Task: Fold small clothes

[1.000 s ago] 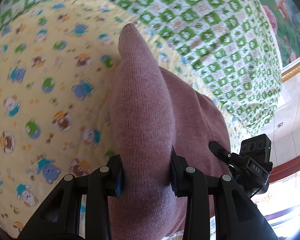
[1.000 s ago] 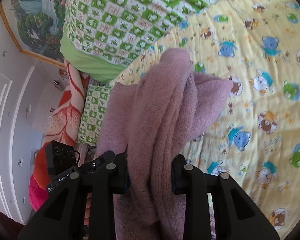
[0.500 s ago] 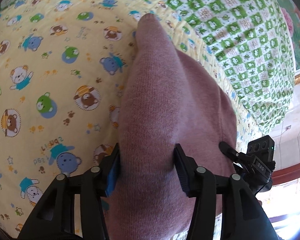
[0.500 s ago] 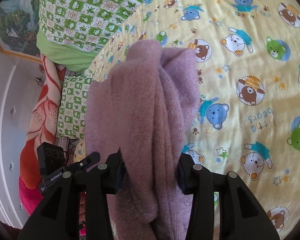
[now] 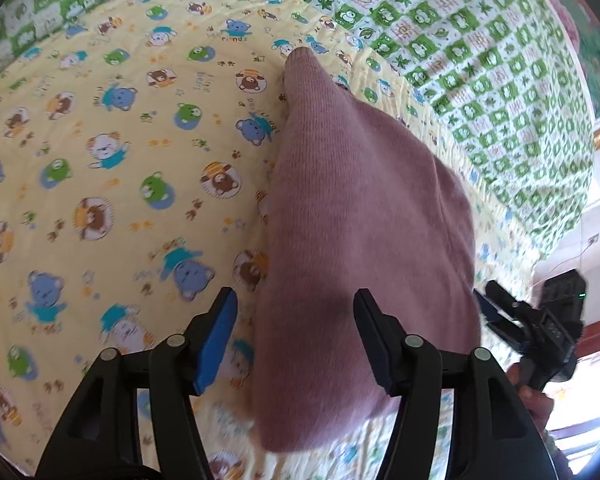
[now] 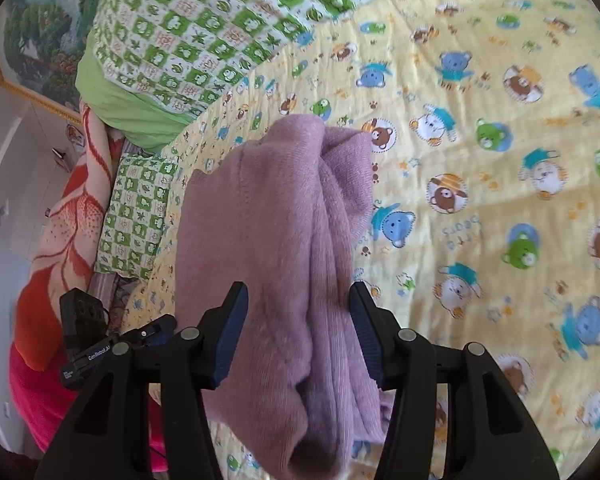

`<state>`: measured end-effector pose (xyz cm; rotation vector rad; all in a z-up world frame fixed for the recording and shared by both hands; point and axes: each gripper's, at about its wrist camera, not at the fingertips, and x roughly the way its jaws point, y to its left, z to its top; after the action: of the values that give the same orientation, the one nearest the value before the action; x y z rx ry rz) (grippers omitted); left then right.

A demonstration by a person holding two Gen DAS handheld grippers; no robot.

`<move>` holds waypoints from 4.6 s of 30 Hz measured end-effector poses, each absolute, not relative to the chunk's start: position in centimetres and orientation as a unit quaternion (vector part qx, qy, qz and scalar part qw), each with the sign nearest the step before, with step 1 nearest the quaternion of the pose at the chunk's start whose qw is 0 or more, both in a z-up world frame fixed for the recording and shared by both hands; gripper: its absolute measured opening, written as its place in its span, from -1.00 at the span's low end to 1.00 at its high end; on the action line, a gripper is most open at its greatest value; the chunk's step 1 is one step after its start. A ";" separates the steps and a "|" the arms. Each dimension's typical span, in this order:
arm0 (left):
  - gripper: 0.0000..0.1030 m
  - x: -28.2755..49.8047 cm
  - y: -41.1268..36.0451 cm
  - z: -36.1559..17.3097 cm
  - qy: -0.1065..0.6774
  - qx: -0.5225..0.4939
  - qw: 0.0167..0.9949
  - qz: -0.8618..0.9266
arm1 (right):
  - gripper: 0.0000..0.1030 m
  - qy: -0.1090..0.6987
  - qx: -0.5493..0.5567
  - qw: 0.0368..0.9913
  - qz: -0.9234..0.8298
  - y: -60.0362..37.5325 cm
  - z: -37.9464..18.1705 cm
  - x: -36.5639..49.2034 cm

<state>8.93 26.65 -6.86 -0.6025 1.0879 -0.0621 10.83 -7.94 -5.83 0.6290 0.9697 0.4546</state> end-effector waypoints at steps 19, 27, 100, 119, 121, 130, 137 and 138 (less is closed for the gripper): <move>0.27 6.0 22.6 -10.0 0.563 -0.184 0.805 -0.031 | 0.05 0.517 0.087 0.844 0.115 -4.3 -9.8 7.1; 0.31 4.7 22.0 -9.3 0.554 -0.166 0.815 -0.022 | 0.07 0.507 0.101 0.849 0.110 -5.1 -9.2 6.2; 0.66 -5.3 19.8 -4.8 0.402 -0.032 0.912 0.067 | 0.83 0.363 0.003 0.922 0.134 1.4 -5.1 -5.7; 0.78 -2.5 18.0 -5.8 0.415 -0.023 0.907 0.074 | 0.83 0.373 0.018 0.920 0.122 1.0 -6.3 -2.3; 0.79 -2.5 17.9 -5.9 0.418 -0.024 0.905 0.073 | 0.83 0.374 0.019 0.919 0.121 0.9 -6.4 -2.2; 0.82 -2.3 18.1 -6.4 0.427 -0.027 0.901 0.072 | 0.83 0.376 0.022 0.919 0.117 0.7 -6.6 -2.1; 0.82 -2.5 18.0 -6.2 0.420 -0.024 0.904 0.072 | 0.83 0.376 0.023 0.919 0.117 0.7 -6.7 -2.0; 0.82 -2.6 17.9 -6.2 0.419 -0.023 0.905 0.073 | 0.83 0.375 0.024 0.919 0.117 0.8 -6.7 -2.0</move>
<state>-2.56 17.94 -6.18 -0.0481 0.8647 0.1502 -2.05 0.76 -6.73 0.0488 0.7714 0.2406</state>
